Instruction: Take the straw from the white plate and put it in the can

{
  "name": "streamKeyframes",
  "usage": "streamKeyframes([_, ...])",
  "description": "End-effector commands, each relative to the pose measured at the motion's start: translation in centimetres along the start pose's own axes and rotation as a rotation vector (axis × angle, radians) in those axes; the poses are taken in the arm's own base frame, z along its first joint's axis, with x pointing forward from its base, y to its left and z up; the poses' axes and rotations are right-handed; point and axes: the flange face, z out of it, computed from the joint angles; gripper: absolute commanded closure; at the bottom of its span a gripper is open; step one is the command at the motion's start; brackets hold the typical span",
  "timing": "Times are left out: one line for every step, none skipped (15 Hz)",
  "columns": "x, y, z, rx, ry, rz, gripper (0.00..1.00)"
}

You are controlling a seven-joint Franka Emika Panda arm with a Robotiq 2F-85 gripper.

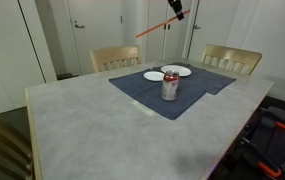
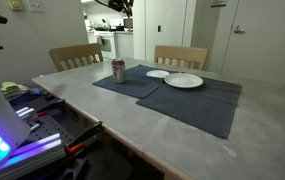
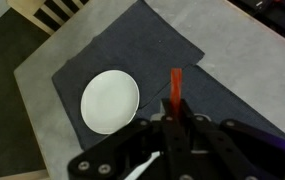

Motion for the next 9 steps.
streamKeyframes([0.5, -0.1, -1.9, -0.028, -0.040, -0.106, 0.98])
streamKeyframes([0.9, -0.4, -2.1, -0.035, -0.049, -0.140, 0.98])
streamKeyframes([1.1, -0.7, -2.3, -0.045, -0.056, -0.173, 0.98])
streamKeyframes([1.3, -1.2, -2.5, -0.064, -0.069, -0.215, 0.98])
streamKeyframes([1.5, -1.5, -2.6, -0.085, -0.085, -0.249, 0.98])
streamKeyframes([1.6, -1.8, -2.8, -0.112, -0.102, -0.285, 0.98])
streamKeyframes([1.8, -2.0, -2.9, -0.137, -0.117, -0.316, 0.98])
streamKeyframes([1.8, -2.4, -3.2, -0.167, -0.131, -0.346, 0.98])
streamKeyframes([1.9, -2.5, -3.4, -0.193, -0.145, -0.369, 0.98])
